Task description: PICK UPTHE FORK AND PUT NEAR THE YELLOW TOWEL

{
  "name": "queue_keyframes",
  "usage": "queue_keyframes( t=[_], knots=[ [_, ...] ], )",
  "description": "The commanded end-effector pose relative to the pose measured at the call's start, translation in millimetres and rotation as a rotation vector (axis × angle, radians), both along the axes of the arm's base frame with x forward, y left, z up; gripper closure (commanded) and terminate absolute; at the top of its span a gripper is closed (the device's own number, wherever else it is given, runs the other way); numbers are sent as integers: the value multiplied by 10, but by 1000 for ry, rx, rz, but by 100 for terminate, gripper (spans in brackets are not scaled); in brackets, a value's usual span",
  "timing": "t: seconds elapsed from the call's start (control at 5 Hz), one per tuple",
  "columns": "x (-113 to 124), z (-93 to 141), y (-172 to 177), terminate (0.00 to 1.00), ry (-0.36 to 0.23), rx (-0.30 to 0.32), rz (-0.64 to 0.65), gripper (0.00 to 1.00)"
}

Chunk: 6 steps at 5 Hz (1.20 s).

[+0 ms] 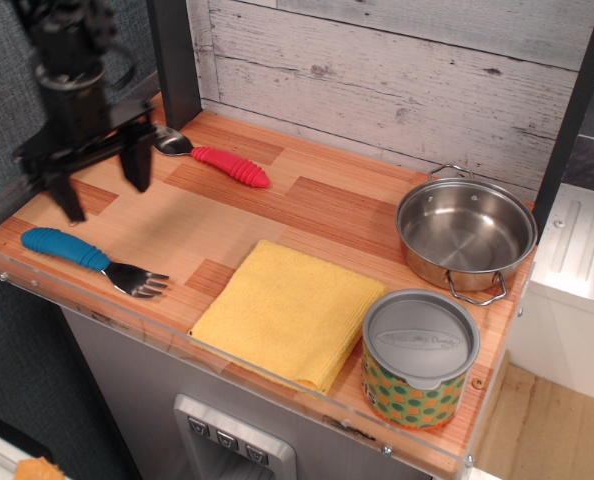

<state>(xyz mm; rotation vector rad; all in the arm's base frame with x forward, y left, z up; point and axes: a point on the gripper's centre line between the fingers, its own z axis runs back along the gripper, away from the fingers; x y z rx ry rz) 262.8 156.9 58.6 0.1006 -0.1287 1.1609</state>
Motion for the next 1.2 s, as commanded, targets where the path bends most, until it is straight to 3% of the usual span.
queue_keyframes(
  t=[0.0,0.2,0.4,1.0],
  knots=[
    [252,407,-121,0,0,7,-346,0],
    [243,416,-111,0,55,-61,-594,0],
    [327,408,-260,0,59,-35,-781,0],
    [492,459,-1073,0,-8,-28,-1070,0]
  ],
)
